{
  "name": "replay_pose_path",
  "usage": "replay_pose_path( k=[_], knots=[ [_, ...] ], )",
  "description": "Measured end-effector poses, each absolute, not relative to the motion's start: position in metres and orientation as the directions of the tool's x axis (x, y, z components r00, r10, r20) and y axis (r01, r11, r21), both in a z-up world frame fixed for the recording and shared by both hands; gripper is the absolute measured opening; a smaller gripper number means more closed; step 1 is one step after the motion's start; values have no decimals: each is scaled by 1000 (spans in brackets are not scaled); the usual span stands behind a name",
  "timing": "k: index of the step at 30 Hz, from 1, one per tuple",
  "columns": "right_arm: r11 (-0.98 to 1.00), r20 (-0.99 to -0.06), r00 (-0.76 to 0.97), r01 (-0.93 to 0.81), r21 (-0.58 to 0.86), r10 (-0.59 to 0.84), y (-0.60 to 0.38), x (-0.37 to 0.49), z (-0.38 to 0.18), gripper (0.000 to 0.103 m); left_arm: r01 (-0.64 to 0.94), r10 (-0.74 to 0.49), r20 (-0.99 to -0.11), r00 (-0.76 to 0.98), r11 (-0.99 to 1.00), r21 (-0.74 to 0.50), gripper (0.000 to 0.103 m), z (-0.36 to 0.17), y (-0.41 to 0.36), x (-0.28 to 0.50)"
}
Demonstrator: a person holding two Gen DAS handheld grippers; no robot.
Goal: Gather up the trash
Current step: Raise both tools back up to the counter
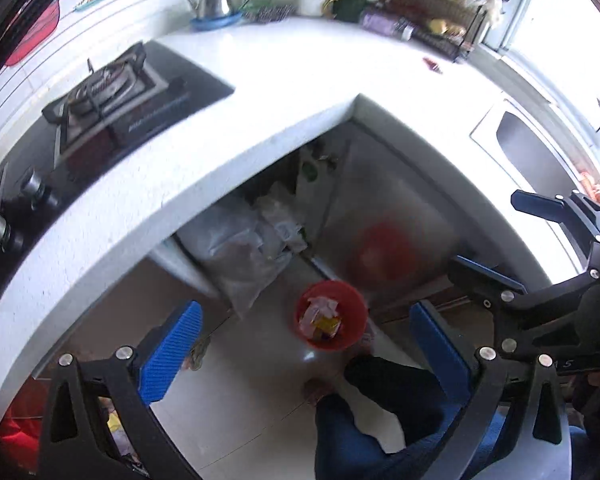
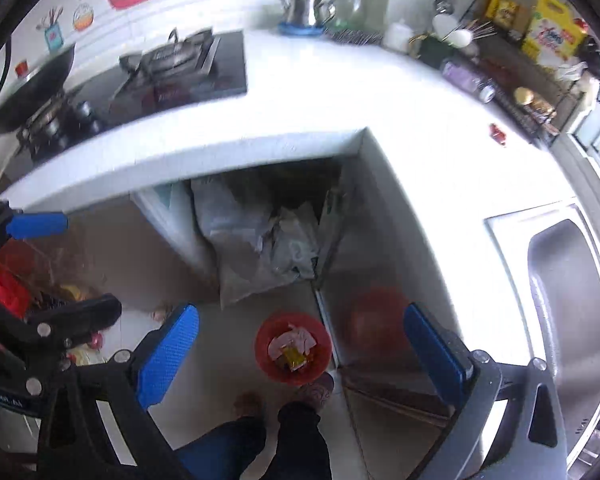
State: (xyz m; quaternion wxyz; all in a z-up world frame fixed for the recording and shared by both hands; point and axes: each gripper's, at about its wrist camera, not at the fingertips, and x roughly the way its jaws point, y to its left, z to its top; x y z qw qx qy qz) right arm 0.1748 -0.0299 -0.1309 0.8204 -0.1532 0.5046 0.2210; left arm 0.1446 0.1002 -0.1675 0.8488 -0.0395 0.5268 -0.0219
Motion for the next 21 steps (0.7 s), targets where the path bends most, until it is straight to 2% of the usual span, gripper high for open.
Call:
replay_pose_path(
  k=[8, 21],
  knots=[
    [879, -867, 460, -474, -58, 191, -48, 189, -94, 102, 54, -71, -856, 513, 997, -50, 103, -118, 86, 166],
    [908, -812, 546, -416, -51, 205, -69, 245, -44, 102, 111, -97, -804, 587, 993, -39, 103, -66, 71, 239]
  ],
)
